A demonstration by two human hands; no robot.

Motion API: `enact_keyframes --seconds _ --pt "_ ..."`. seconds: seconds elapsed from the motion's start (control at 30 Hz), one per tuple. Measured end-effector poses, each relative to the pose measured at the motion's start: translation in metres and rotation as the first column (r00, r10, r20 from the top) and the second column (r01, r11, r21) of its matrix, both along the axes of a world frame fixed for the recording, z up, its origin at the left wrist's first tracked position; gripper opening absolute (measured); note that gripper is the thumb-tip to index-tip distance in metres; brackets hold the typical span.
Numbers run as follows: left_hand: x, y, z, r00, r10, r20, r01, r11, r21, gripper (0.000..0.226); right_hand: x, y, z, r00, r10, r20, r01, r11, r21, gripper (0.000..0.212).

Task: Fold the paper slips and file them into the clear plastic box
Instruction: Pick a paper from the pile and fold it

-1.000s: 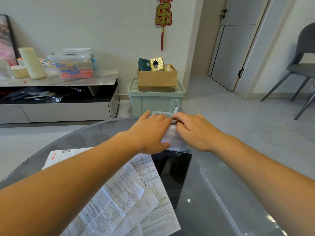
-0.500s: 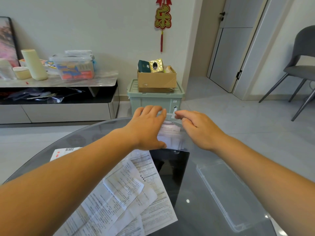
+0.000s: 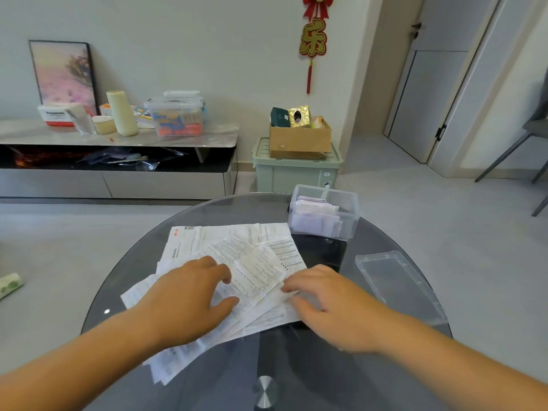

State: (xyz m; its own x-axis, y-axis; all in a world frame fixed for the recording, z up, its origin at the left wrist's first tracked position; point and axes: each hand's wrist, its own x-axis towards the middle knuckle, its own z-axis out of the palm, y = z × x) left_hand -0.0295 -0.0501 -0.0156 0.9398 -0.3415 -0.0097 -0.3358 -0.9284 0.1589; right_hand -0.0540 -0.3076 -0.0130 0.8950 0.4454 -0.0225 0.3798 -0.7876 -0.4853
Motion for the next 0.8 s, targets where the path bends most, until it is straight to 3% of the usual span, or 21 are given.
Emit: enact_keyframes --seconds 0.23,0.53,0.8 --pt "-0.043 0.022 -0.017 0.997 0.014 -0.073 -0.014 1.000 0.006 0.064 -0.020 0.032 -0.015 0.987 0.137 -0.080 -0.151 0.969 -0.196 0.053" --pt "-0.063 0.016 -0.027 0.988 -0.141 -0.059 0.137 0.988 -0.065 0.047 -0.037 0.039 -0.024 0.998 0.054 -0.040 -0.060 0.987 -0.148 0.050" --pt "-0.075 0.015 -0.026 0.986 -0.168 0.009 0.168 0.979 -0.115 0.033 -0.045 0.035 -0.031 0.992 0.055 0.113 -0.047 0.996 -0.074 0.065"
